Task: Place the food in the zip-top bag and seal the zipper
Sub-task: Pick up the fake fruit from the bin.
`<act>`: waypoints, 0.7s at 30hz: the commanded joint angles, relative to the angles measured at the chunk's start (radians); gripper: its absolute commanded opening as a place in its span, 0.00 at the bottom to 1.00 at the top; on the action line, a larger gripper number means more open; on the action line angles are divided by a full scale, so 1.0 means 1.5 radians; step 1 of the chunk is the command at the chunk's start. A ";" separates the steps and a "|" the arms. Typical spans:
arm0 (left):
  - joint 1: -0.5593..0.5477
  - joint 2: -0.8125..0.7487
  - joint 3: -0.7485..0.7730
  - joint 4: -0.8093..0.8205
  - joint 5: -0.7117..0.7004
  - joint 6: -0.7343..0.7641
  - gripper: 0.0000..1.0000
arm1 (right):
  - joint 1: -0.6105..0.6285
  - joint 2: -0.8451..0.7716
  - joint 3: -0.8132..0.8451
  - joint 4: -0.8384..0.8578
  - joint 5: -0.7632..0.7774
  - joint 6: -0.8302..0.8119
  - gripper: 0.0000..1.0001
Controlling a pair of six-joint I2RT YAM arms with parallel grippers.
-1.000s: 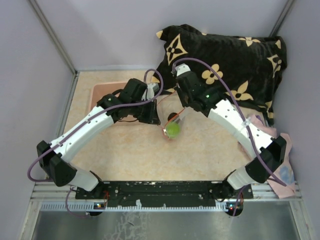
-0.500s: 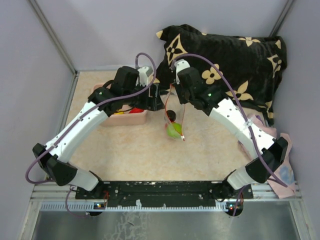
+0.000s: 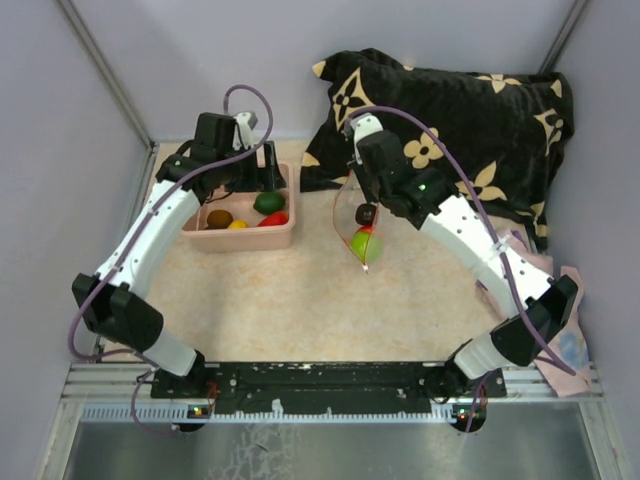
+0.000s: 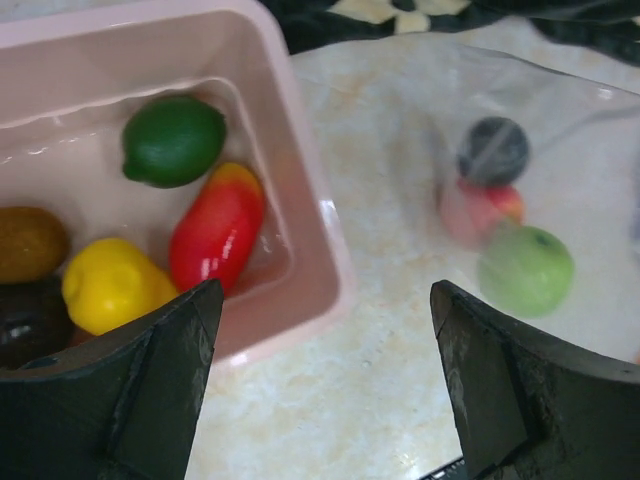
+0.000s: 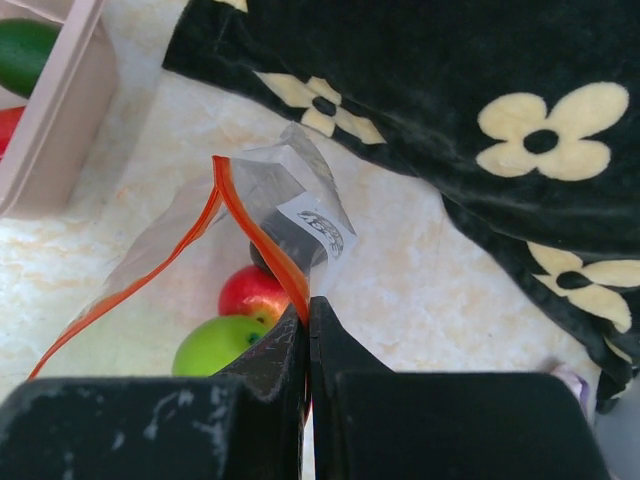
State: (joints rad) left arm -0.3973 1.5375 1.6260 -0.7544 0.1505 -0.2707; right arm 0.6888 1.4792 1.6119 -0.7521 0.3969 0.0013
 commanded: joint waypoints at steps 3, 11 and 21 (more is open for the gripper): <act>0.041 0.104 0.000 0.003 -0.046 0.052 0.91 | -0.007 0.008 0.028 0.016 0.038 -0.040 0.00; 0.059 0.222 0.009 0.025 -0.091 0.073 0.93 | -0.007 0.041 0.032 0.033 0.025 -0.048 0.00; 0.068 0.301 -0.011 0.184 -0.163 0.052 0.97 | -0.007 0.064 0.041 0.036 0.007 -0.049 0.00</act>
State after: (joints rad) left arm -0.3050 1.9881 1.6222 -0.6441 -0.0319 -0.1844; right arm 0.6888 1.5715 1.6196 -0.7334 0.4168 -0.0532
